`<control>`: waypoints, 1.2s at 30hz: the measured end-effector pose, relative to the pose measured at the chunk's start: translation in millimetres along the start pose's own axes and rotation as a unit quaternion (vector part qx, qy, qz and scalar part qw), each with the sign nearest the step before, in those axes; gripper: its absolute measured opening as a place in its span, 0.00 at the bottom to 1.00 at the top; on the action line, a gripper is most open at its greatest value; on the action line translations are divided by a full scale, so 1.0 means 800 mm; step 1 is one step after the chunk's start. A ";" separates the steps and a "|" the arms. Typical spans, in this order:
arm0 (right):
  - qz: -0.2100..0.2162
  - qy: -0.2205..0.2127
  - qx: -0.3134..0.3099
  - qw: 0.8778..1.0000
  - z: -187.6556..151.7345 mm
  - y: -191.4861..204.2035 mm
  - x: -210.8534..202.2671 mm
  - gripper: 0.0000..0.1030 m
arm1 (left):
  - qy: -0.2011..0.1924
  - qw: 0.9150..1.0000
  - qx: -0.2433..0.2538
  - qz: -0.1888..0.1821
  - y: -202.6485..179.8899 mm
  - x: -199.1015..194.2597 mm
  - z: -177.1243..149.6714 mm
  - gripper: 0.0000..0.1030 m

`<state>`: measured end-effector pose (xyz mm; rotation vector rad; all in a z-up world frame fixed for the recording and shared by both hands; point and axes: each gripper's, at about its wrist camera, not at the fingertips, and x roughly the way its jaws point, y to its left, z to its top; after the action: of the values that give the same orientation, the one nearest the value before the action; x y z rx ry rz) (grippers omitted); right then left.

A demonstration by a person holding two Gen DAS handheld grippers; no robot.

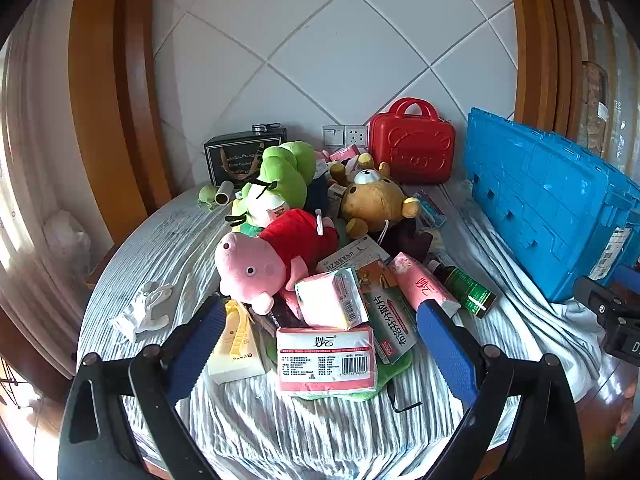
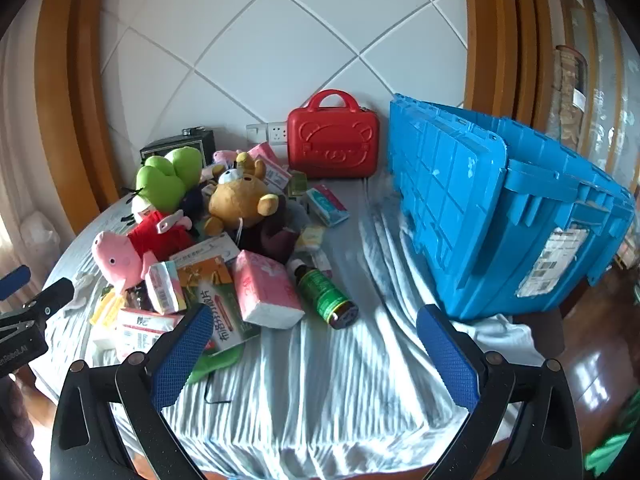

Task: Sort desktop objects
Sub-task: 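Move both grippers toward the pile of tissue packs and medicine boxes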

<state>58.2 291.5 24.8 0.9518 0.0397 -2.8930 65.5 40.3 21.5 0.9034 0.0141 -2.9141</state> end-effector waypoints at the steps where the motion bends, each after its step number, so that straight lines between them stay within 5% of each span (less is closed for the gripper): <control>1: 0.001 0.001 0.000 1.000 0.000 0.000 0.001 1.00 | -0.001 1.000 -0.002 0.002 0.002 0.000 0.000 0.95; 10: 0.012 0.015 -0.004 1.000 -0.003 0.003 0.020 1.00 | 0.016 0.999 -0.029 0.030 0.042 0.012 -0.006 0.95; 15: 0.028 0.033 -0.011 0.999 -0.003 0.004 0.041 1.00 | 0.026 0.995 -0.053 0.078 0.095 0.022 -0.016 0.95; 24: 0.061 0.109 -0.023 0.992 -0.015 0.023 0.116 1.00 | 0.090 0.982 -0.080 0.143 0.182 0.065 -0.050 0.95; 29: 0.072 0.140 -0.022 0.987 -0.023 0.038 0.150 1.00 | 0.126 0.982 -0.085 0.111 0.186 0.096 -0.070 0.95; 36: 0.067 0.170 -0.026 0.983 -0.038 0.045 0.181 0.99 | 0.176 0.983 -0.031 0.037 0.118 0.155 -0.087 0.95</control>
<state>-36.3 245.5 -85.6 1.3697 0.0717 -2.5644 11.7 -61.5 -104.1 1.3619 0.0934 -2.6313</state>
